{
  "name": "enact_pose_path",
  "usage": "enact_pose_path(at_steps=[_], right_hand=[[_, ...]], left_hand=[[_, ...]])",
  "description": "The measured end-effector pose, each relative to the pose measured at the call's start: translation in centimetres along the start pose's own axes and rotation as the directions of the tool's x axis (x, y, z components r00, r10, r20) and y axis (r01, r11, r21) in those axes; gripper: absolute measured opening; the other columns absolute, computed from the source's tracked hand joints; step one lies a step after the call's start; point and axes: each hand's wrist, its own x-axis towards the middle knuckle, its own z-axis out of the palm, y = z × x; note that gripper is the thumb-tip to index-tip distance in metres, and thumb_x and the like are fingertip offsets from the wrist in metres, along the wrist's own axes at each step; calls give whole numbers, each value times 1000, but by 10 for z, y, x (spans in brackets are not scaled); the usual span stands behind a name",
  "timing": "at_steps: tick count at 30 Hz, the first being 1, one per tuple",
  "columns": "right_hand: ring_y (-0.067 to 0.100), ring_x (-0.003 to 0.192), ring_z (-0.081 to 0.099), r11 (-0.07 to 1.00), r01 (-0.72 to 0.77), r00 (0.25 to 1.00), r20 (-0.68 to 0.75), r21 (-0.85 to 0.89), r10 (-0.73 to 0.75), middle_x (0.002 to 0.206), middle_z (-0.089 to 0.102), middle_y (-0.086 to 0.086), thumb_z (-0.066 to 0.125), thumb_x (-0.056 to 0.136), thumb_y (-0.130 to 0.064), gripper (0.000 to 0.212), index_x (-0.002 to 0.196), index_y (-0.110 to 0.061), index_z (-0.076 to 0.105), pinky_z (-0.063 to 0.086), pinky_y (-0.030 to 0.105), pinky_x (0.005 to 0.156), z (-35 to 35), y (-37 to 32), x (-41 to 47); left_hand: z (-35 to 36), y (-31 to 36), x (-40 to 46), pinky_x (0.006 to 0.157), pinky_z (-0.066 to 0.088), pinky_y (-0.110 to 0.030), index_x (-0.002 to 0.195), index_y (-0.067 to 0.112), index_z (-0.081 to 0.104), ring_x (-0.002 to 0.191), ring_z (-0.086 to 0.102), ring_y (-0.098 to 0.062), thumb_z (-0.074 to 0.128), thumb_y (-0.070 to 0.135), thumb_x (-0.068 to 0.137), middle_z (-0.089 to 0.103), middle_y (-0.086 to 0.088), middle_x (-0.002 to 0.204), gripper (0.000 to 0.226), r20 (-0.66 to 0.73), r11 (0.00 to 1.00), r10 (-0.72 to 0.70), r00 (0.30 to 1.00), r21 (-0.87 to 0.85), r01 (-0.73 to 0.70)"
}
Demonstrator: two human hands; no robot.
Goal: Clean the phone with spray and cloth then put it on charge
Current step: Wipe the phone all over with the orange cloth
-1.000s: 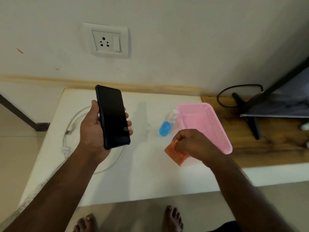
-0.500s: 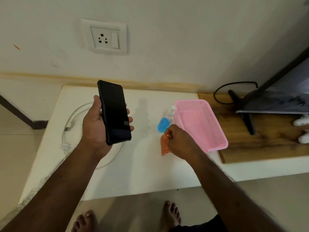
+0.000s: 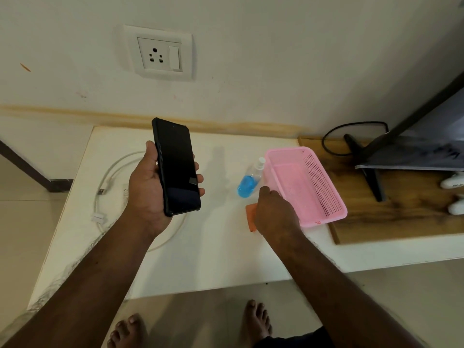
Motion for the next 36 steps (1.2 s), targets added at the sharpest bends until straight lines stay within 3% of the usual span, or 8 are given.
enact_pose_path(at_steps=[7,13,18,24,29,36], right_hand=[[21,103,65,998,-16,1000,18,68,15,116,63,7,48,101,-32,34,127,-11,45,52,30,88,-8,-5,-9],[20,101,67,999,51,998,48,-16,-51,114,66,5,51,100,-30,31,125,-11,47,54,31,87,-17,-5,-16],[19,106,66,999,42,998,36,4,-42,119,65,0,54,99,-31,36,133,-19,48,53,33,89,-20,-4,-14],[19,116,62,995,54,992,108,87,-63,130,61,1,66,94,-32,51,138,-19,46,46,33,103,-5,-1,1],[15,102,66,990,108,992,59,94,-114,115,67,0,61,96,-32,32,125,-20,53,48,26,100,6,2,9],[15,105,66,968,-15,998,58,250,0,118,68,-3,63,95,-27,35,130,-23,55,46,26,99,-9,5,0]], left_hand=[[2,1,-2,94,46,-53,133,7,60,98,58,-36,33,68,94,65,-15,106,78,-3,1000,-10,1000,9,10],[3,2,-3,91,47,-51,134,6,59,96,58,-35,33,68,94,64,-15,107,78,-9,1000,-16,1000,-3,16],[2,0,-2,91,48,-52,134,7,59,96,60,-35,34,68,94,65,-16,108,77,-11,1000,-8,1000,1,8],[2,-1,-2,93,47,-53,135,8,58,98,58,-35,33,68,95,64,-16,109,76,-8,1000,-16,1000,6,16],[3,-1,-2,91,46,-51,134,8,59,94,59,-34,32,67,96,65,-15,106,75,6,1000,-6,1000,-14,6],[4,1,-3,86,50,-49,132,5,60,91,61,-33,38,68,91,64,-17,107,78,31,996,-33,999,-76,35]])
